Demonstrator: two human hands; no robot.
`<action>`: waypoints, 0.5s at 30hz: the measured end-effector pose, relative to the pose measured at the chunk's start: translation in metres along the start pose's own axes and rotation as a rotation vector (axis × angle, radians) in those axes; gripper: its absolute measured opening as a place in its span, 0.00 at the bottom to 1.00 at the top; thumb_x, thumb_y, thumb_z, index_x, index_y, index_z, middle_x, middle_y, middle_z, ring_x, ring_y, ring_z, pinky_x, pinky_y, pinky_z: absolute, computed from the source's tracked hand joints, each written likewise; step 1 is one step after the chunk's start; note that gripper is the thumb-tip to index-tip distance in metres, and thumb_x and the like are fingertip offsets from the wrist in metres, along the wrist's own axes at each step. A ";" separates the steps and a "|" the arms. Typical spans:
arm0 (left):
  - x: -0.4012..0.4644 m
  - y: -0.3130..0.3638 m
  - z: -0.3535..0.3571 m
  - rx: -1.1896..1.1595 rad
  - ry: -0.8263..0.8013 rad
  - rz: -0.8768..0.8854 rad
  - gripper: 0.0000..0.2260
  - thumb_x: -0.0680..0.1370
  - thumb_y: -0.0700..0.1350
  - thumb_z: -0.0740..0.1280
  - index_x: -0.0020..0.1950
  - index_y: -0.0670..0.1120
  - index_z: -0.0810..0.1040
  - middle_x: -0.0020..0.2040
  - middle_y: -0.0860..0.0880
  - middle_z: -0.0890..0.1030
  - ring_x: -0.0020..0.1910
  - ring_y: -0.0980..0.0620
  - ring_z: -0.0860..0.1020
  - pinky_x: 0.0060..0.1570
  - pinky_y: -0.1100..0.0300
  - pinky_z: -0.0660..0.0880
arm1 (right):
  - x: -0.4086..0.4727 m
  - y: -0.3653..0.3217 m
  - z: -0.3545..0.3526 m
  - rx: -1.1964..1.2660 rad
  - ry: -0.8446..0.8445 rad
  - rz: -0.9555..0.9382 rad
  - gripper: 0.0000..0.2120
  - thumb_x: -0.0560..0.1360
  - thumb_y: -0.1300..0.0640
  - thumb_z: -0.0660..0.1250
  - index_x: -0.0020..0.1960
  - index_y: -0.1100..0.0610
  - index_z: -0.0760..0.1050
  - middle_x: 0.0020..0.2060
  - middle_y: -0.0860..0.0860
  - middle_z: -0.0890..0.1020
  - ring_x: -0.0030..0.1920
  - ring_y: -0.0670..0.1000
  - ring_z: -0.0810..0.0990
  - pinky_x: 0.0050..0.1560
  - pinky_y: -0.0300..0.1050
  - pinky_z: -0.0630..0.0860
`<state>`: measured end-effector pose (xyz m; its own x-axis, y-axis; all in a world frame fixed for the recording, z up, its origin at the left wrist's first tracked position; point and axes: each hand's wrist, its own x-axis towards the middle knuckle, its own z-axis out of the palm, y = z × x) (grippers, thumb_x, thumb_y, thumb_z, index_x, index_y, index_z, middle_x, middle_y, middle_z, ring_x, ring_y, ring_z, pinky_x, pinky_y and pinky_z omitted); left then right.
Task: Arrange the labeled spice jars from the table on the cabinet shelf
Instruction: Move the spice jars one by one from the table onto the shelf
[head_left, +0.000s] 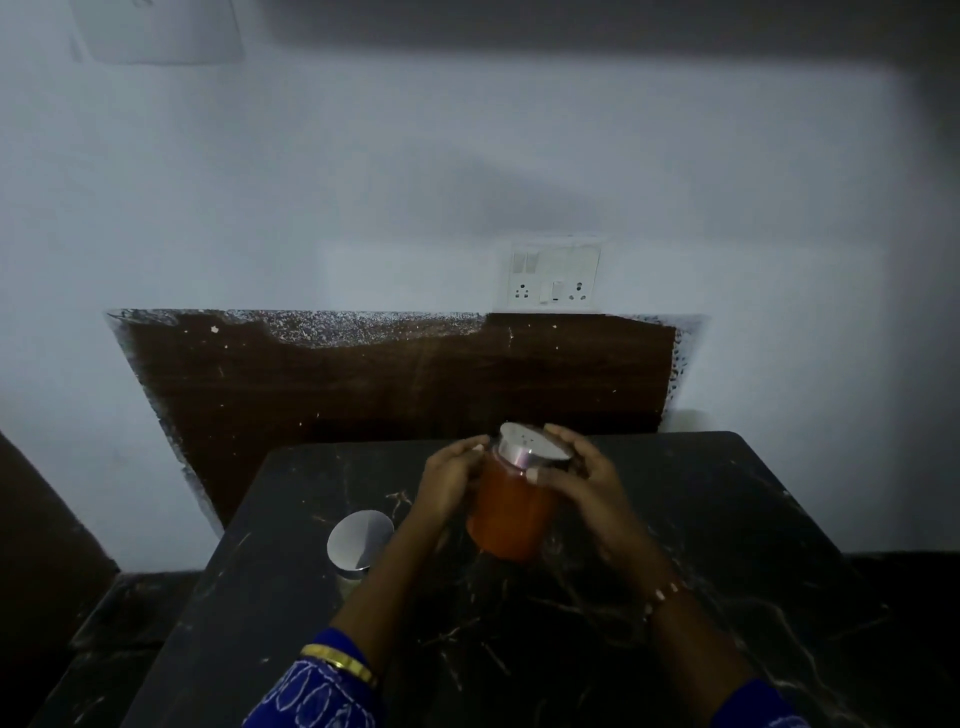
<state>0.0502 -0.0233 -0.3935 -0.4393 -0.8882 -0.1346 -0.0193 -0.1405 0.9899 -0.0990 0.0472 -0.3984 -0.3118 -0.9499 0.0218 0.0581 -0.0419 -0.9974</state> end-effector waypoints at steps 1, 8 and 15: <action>-0.002 0.007 0.001 -0.006 -0.094 -0.021 0.14 0.80 0.47 0.56 0.63 0.47 0.72 0.57 0.45 0.77 0.51 0.52 0.77 0.45 0.60 0.74 | -0.001 -0.012 -0.004 0.060 -0.038 -0.036 0.28 0.65 0.59 0.74 0.63 0.48 0.70 0.62 0.50 0.74 0.60 0.51 0.75 0.56 0.47 0.75; -0.005 0.035 0.045 -0.414 -0.385 -0.148 0.21 0.77 0.61 0.52 0.64 0.51 0.66 0.59 0.41 0.75 0.55 0.44 0.78 0.49 0.50 0.78 | 0.005 -0.059 -0.025 0.157 0.169 -0.163 0.15 0.76 0.55 0.62 0.61 0.54 0.68 0.54 0.51 0.76 0.52 0.52 0.77 0.50 0.51 0.77; 0.002 0.060 0.096 -0.228 -0.108 0.081 0.22 0.74 0.60 0.60 0.61 0.48 0.72 0.58 0.44 0.78 0.56 0.46 0.78 0.50 0.55 0.77 | 0.011 -0.079 -0.045 -0.128 0.296 -0.231 0.13 0.79 0.50 0.57 0.63 0.51 0.68 0.45 0.42 0.75 0.44 0.40 0.75 0.38 0.34 0.71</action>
<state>-0.0382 0.0088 -0.3299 -0.5249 -0.8503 -0.0374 0.2174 -0.1764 0.9600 -0.1496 0.0543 -0.3224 -0.5639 -0.7887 0.2449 -0.1589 -0.1874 -0.9694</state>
